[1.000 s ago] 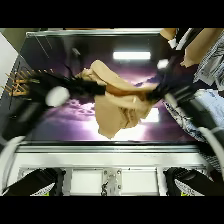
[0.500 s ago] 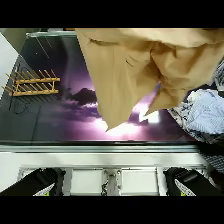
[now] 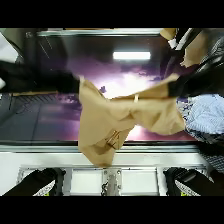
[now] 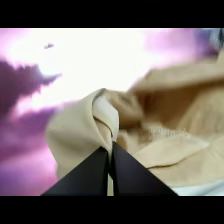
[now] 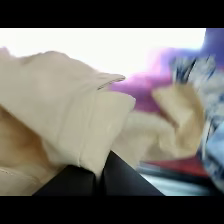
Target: Fold the clothes and pants, and hang the long-sleeved shirts on hangers.
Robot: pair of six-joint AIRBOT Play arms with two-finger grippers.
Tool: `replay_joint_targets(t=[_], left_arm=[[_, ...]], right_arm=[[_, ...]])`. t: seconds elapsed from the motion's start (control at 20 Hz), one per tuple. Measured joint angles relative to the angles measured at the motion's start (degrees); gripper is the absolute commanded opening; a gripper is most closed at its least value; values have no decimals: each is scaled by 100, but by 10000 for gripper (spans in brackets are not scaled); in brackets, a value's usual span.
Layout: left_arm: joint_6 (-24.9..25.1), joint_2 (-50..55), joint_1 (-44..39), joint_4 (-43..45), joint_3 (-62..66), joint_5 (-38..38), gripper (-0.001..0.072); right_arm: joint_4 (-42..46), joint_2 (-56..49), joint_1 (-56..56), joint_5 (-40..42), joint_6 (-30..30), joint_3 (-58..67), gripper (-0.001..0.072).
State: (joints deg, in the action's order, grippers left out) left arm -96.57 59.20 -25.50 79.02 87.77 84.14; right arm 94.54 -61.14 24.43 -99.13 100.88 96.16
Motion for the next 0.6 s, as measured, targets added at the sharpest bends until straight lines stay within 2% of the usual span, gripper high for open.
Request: replay_joint_targets(t=[0.1, 0.25, 0.55, 0.6], left_arm=[[98, -157, 98, -442, -1008, 114, 12], [168, -247, 170, -763, -2181, -238, 12], [278, -275, 85, -1141, -3198, -490, 15], [293, -319, 57, -1167, -3259, -544, 226]], right_arm=[[-103, -59, 87, -149, 4, -546, 11], [-164, -197, 140, 153, 227, -1176, 11], [-225, -345, 306, 507, 636, -1694, 11], [-225, -352, 323, 522, 660, -1716, 11]])
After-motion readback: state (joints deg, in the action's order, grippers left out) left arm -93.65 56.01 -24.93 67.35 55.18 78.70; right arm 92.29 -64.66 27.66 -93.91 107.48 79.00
